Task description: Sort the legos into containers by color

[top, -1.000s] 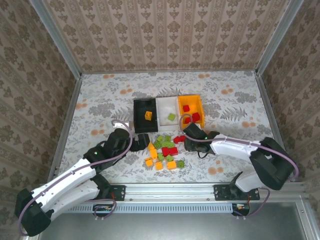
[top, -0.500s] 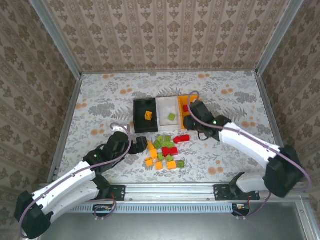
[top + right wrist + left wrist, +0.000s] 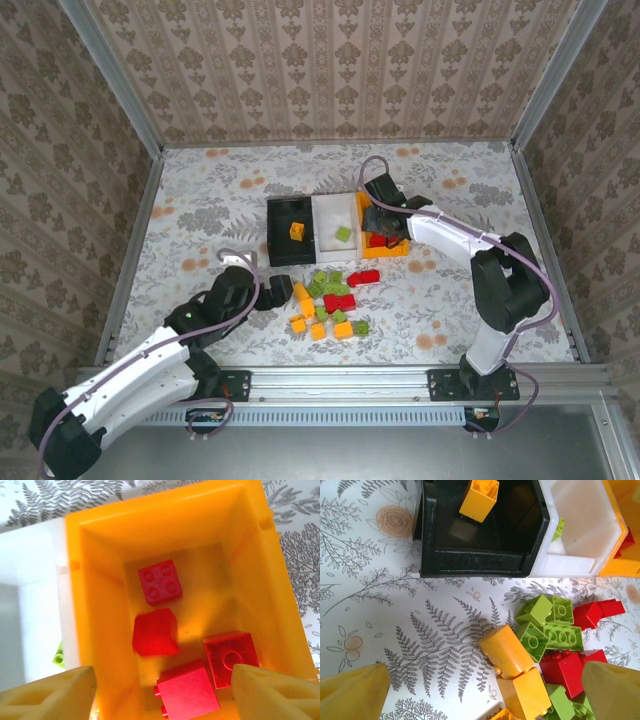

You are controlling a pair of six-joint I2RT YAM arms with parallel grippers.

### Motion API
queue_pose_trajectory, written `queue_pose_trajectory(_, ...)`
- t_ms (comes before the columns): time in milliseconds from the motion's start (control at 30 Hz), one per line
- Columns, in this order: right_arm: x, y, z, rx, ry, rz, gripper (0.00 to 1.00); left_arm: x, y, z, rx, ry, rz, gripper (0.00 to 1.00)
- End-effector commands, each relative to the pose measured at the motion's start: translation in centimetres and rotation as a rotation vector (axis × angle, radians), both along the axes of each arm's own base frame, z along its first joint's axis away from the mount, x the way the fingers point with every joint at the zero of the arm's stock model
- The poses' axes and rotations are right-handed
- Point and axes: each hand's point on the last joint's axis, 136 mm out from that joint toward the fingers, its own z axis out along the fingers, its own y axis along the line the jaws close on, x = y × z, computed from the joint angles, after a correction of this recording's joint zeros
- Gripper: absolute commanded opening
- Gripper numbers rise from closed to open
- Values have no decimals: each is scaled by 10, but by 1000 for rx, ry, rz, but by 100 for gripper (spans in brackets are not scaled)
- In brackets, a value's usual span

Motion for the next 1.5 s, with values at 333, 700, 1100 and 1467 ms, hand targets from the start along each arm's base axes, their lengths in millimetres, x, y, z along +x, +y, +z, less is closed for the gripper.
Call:
queue_pose_trajectory(333, -69, 13, 23, 94, -69, 94, 79, 18, -49, -23, 99, 98, -159, 86)
queue_pose_trajectory(700, -95, -7, 34, 100, -119, 81, 80, 30, -72, -69, 197, 243, -163, 70)
queue_pose_trajectory(1100, -99, -9, 29, 109, -121, 81, 81, 10, -30, -85, 305, 302, -92, 53)
queue_pose_trajectory(1467, -102, -11, 29, 115, -122, 77, 81, 12, -38, -98, 310, 335, -114, 47)
